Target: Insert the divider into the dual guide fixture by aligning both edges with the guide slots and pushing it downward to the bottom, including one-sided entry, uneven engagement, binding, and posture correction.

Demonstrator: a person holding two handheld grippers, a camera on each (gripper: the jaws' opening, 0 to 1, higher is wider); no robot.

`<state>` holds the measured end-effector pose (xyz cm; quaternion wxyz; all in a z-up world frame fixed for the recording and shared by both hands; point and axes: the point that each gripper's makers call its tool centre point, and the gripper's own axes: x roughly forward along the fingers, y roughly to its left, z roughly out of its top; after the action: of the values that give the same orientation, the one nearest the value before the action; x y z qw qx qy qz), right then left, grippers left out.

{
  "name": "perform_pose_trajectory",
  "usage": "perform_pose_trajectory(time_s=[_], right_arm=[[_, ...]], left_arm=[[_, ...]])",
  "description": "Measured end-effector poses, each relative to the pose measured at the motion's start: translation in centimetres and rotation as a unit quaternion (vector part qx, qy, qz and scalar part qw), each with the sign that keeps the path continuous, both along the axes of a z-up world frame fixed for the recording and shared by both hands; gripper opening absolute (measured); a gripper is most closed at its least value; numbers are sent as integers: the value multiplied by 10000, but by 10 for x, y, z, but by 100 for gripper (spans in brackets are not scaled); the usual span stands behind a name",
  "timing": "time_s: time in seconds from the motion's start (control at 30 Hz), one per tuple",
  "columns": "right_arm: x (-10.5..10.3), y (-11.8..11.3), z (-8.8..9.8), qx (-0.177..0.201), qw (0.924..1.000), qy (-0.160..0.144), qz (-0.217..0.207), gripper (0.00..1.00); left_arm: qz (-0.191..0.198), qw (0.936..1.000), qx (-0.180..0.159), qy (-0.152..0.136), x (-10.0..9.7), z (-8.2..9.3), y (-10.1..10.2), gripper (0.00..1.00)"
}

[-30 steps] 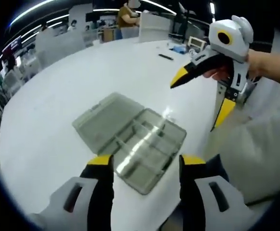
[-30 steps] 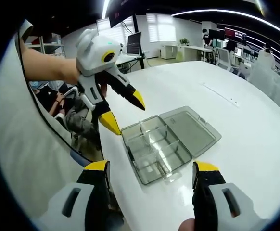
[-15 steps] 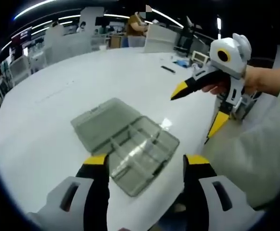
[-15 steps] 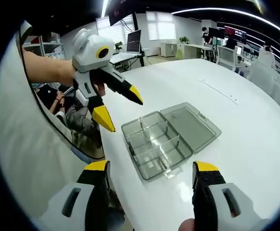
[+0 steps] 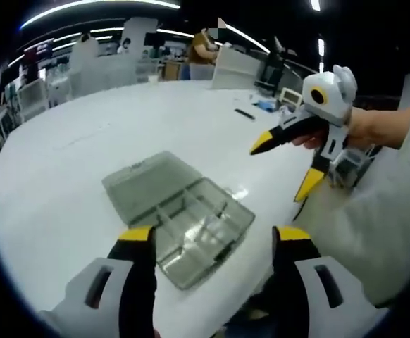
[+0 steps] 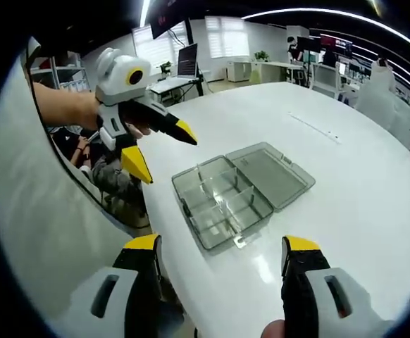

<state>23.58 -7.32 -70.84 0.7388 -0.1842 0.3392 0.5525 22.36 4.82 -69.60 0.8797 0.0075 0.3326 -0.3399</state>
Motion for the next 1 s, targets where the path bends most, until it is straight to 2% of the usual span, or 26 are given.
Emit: perform_pose_trajectory(time_s=[0.57,1.0], right_arm=[[8,-22,-5,-79,9997,26,-241,66],[13,-38,-22,-254,9991,113,-313,65]], left_arm=[[31,9999,-144,-8,-5,2,-5,70],[128,9997,-227,15,-5,2,-3,71]])
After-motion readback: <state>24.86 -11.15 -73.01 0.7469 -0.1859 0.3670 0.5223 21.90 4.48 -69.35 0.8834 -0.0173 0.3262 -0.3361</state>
